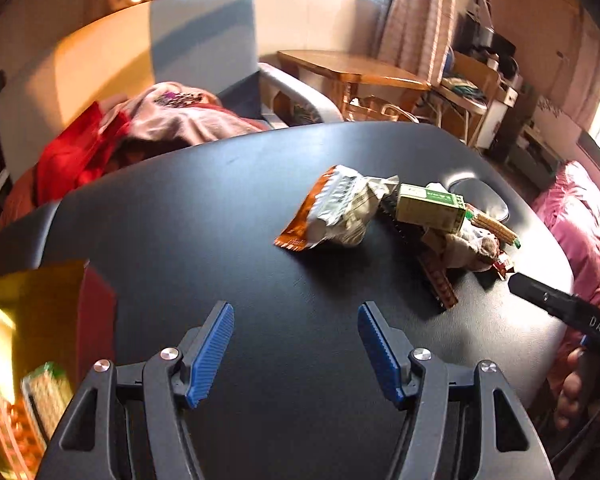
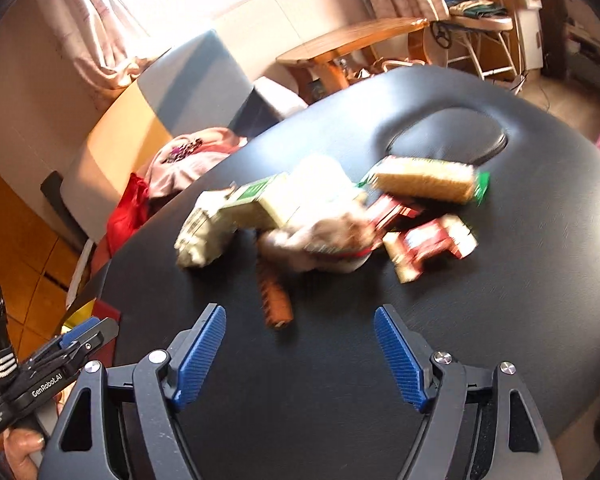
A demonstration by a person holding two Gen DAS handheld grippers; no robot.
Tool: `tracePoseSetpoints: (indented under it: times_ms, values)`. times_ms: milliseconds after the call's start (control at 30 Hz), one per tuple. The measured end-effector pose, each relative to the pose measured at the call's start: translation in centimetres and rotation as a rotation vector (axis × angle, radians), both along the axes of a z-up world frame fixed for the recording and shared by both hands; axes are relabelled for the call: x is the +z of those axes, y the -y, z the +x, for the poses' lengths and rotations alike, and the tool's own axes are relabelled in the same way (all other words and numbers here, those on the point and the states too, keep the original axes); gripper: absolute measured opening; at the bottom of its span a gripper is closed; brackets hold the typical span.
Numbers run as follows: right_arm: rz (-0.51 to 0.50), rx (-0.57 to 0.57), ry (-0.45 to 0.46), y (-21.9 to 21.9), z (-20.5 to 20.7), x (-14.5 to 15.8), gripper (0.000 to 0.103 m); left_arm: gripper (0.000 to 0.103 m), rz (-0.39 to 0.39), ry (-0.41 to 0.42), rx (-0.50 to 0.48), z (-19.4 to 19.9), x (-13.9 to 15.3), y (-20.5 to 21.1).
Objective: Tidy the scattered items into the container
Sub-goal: 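Return both tools to the table and grasp the green oil box with right tool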
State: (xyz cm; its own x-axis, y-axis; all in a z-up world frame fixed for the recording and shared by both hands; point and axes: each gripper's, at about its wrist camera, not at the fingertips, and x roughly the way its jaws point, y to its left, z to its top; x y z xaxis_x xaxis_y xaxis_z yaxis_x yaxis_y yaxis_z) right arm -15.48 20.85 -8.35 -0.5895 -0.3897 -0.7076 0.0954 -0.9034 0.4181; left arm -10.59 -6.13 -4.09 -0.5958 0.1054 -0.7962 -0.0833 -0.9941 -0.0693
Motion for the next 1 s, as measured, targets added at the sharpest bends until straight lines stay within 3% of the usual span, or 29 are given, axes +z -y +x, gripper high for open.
tracePoseSetpoints:
  times_ms: [300, 467, 700, 767, 900, 1000]
  values:
    - [0.134, 0.172, -0.022, 1.8, -8.3, 0.7, 0.078, 0.066, 0.048, 0.061, -0.029, -1.3, -3.1, -1.6]
    - [0.127, 0.215, 0.066, 3.2, -11.1, -1.5, 0.08, 0.066, 0.064, 0.089, -0.005, -1.0, -4.3, -1.0]
    - [-0.009, 0.273, 0.129, 4.8, -6.6, -4.1, 0.081, 0.066, 0.1, 0.104, 0.051, 0.1, -5.0, 0.9]
    - [-0.027, 0.298, 0.103, 5.5, -4.7, -4.2, 0.081, 0.066, 0.095, 0.108, 0.062, 0.6, -5.3, 1.3]
    - [-0.13, 0.382, 0.138, 6.9, -2.0, -4.2, 0.081, 0.066, 0.094, 0.114, 0.072, 1.5, -5.5, 1.9]
    - [-0.146, 0.411, 0.144, 7.1, -0.1, -3.8, 0.081, 0.066, 0.093, 0.116, 0.076, 2.1, -5.6, 2.2]
